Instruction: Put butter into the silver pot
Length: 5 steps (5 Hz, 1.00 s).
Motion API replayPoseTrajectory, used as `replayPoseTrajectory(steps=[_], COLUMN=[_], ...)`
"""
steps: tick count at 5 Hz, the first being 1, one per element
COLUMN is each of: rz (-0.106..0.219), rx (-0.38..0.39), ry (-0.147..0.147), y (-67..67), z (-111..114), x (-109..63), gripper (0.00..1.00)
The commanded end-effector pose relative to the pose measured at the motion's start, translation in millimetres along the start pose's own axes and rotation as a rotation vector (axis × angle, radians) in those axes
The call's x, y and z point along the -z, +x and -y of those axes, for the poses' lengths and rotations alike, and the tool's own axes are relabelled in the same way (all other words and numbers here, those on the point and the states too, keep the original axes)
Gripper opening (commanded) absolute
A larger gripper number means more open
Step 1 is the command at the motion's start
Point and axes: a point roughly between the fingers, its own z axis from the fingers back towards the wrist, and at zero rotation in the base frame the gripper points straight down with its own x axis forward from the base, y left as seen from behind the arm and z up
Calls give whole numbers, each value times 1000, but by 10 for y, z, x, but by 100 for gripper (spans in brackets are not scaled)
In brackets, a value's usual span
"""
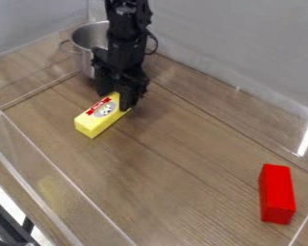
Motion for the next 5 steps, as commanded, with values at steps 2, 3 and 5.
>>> replayPoseTrajectory(steps=[2,3,5], rz=[58,46,27], rx=[-75,-78,-97], ry=[35,30,20], y=[43,-5,-78], z=[-164,-116,-47], x=[-230,-133,-24], gripper=[0,100,100])
